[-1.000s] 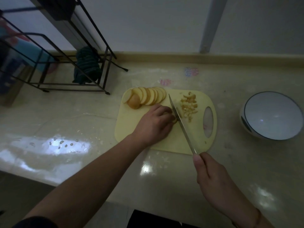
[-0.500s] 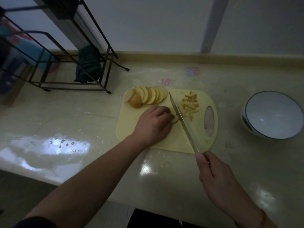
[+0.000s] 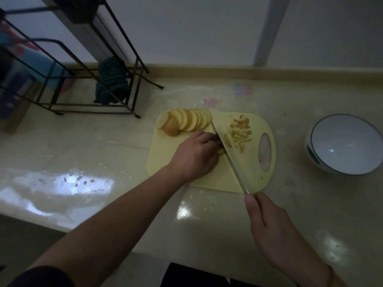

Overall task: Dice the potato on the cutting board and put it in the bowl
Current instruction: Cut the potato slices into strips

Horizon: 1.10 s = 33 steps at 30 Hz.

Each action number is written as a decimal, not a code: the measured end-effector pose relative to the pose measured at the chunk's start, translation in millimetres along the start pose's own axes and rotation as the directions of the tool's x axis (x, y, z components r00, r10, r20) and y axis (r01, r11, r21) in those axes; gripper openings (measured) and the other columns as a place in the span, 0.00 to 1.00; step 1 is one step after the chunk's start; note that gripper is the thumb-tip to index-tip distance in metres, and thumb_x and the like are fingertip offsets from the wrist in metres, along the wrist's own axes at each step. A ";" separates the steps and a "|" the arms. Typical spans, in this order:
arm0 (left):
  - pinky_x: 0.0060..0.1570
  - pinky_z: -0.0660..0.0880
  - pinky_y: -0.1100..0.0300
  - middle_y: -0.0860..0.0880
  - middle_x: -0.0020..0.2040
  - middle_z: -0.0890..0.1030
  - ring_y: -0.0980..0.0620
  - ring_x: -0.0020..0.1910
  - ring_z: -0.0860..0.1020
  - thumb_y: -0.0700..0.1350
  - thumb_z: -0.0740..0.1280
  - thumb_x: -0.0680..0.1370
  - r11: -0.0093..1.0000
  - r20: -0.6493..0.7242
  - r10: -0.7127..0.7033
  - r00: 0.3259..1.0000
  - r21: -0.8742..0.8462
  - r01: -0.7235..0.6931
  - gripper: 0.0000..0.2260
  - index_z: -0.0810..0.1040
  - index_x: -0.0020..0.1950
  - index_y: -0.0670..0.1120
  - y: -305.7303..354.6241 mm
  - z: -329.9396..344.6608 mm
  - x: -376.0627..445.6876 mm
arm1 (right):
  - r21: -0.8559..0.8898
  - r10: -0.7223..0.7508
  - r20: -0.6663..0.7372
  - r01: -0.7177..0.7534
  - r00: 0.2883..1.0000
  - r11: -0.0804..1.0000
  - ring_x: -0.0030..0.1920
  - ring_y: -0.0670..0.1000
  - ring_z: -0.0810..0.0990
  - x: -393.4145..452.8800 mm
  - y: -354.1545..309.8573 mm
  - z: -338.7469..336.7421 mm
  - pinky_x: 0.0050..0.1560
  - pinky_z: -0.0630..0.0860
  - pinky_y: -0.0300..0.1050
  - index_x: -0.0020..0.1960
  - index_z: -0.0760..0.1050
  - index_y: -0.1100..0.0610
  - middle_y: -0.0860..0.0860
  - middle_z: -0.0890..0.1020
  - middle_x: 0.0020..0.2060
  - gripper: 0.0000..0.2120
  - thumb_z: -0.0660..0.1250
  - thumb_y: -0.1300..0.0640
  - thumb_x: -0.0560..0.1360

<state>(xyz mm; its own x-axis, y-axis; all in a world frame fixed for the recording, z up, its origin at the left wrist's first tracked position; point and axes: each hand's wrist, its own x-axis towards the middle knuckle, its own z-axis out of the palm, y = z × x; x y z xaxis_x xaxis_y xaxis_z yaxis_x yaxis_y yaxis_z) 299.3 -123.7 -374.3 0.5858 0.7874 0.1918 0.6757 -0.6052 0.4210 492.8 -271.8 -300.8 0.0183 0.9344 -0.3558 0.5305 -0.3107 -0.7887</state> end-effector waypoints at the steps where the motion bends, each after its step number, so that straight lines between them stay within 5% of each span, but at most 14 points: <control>1: 0.47 0.76 0.51 0.43 0.53 0.82 0.41 0.48 0.78 0.43 0.71 0.73 1.000 -0.001 0.002 1.000 -0.007 -0.002 0.10 0.84 0.52 0.41 0.2 -0.2 0.5 | -0.005 0.002 0.003 -0.002 1.000 1.000 0.34 0.45 0.76 2.4 -0.1 0.5 0.38 0.70 0.43 0.40 0.70 0.54 0.53 0.76 0.28 0.21 0.49 0.39 0.76; 22: 0.47 0.76 0.50 0.43 0.51 0.80 0.41 0.48 0.78 0.42 0.71 0.75 1.000 -0.047 -0.002 0.999 0.007 0.002 0.07 0.83 0.51 0.41 0.9 0.7 -9.6 | 0.028 0.014 0.002 -0.014 1.000 1.000 0.29 0.47 0.74 13.1 -1.1 -1.9 0.37 0.71 0.51 0.38 0.70 0.58 0.53 0.75 0.27 0.25 0.49 0.37 0.75; 33: 0.48 0.76 0.49 0.42 0.50 0.82 0.40 0.47 0.78 0.42 0.69 0.76 1.000 -0.021 0.021 1.000 0.024 -0.021 0.08 0.84 0.50 0.40 1.4 -0.5 -5.4 | 0.011 -0.014 0.012 0.014 1.000 1.000 0.33 0.46 0.77 2.2 1.2 -1.5 0.37 0.71 0.42 0.37 0.70 0.55 0.53 0.76 0.28 0.23 0.50 0.38 0.76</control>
<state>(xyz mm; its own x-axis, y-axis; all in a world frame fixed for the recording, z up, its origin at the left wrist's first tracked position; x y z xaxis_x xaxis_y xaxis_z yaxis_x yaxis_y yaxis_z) 296.9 -128.8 -374.3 0.5903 0.7768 0.2194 0.6739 -0.6239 0.3956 494.8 -269.9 -301.8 0.0007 0.9365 -0.3506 0.5215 -0.2995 -0.7990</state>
